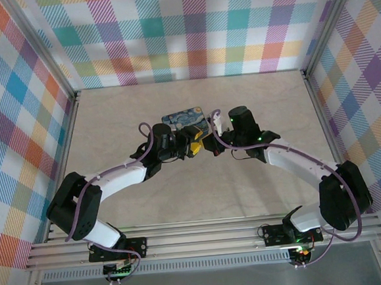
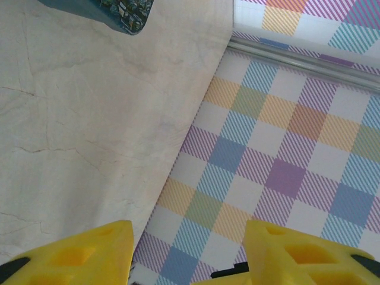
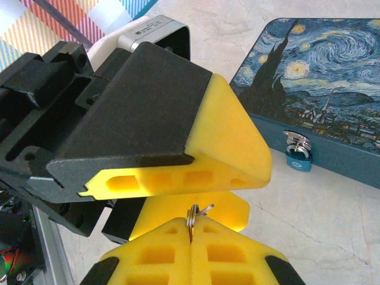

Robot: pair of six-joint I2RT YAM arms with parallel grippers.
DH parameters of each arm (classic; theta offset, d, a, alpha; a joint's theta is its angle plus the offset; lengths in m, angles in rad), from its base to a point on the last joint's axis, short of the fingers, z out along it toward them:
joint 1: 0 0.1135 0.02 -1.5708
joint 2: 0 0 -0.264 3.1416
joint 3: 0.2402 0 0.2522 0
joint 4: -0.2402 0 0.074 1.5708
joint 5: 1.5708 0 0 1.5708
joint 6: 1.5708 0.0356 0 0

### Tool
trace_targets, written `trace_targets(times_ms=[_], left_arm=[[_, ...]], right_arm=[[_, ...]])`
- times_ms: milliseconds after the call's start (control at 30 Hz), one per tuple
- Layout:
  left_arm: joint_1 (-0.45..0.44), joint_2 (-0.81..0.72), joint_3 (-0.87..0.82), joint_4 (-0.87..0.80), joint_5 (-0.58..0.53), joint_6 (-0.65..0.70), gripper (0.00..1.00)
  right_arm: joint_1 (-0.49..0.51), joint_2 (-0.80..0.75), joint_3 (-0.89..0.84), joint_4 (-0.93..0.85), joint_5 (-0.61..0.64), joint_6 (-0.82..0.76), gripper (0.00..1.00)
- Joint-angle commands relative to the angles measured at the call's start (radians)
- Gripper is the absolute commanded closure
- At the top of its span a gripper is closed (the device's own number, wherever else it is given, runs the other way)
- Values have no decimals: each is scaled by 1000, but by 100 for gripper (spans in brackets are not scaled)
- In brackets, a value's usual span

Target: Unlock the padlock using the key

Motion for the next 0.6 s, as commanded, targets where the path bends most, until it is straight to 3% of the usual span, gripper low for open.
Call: trace_targets(times_ms=[0,100,233,467,500,567], left_arm=[[-8,-6,-4,49,-2,-31,52],[-7,-17,-13,37,-17,-14,64],[-6,-48,-13,-25,-55,53,94],[-3,-96,77,-238,-109,334,100],[-3,-101,93,-262,-114,400,100],[-3,-115,124,-306,-119,524,100]], right_arm=[[8,9,-17,36,4,19,100],[8,4,-23,37,12,20,100],[8,1,-29,29,12,20,100],[9,-12,-37,4,-17,14,100],[9,-18,-39,-3,-25,14,97],[8,-37,-36,-27,-26,17,77]])
